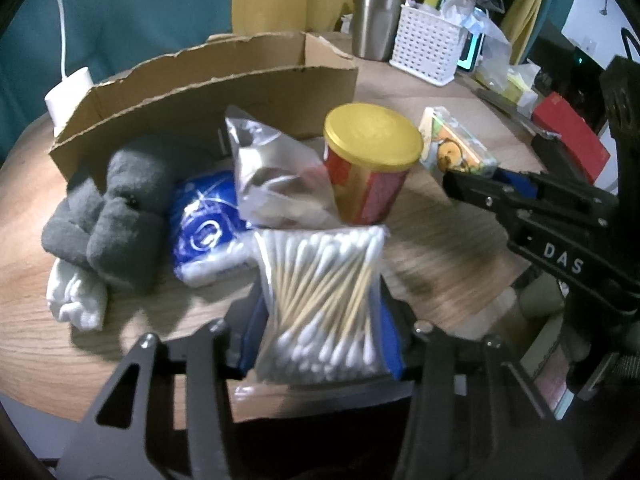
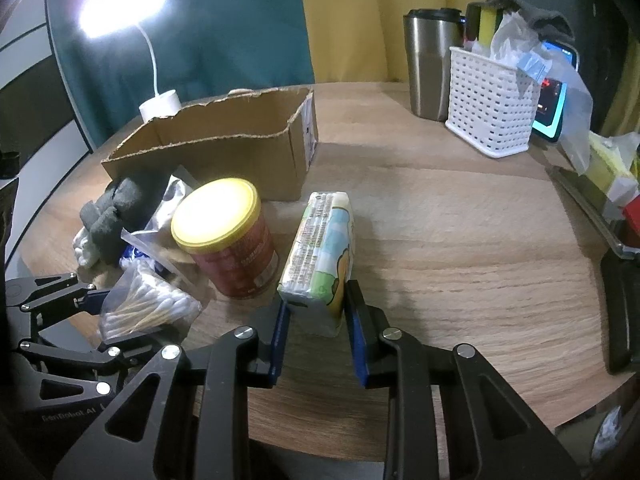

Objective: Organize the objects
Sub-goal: 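Grasp the cotton swab bag with the left tool while the right tool grasps the snack box, then carry the swab bag with the left tool while the right tool carries the snack box into the box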

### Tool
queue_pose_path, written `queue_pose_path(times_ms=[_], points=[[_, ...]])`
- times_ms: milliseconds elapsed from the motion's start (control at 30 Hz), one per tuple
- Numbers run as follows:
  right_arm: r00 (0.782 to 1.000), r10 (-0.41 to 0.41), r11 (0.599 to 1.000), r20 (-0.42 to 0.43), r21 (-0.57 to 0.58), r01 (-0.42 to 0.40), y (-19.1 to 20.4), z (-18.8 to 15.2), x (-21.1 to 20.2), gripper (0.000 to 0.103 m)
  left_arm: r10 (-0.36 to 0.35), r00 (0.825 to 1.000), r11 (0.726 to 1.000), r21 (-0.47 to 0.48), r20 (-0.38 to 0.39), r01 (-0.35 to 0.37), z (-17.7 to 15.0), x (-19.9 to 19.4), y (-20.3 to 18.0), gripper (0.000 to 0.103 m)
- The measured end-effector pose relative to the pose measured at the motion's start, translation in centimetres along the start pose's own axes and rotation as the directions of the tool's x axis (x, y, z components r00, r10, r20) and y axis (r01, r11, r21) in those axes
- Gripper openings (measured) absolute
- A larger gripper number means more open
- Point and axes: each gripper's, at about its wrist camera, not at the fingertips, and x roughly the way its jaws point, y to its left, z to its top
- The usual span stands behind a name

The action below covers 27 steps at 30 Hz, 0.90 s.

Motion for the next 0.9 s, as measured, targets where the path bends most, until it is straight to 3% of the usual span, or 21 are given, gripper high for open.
queue_pose_path(times_ms=[900], points=[[0.995, -0.043, 0.999, 0.09, -0.027, 0.045, 1.2, 4.4, -3.2, 0.028, 0.006, 0.988, 1.0, -0.027, 0.153, -0.002, 3.4, -5.4, 3.0, 0.048]])
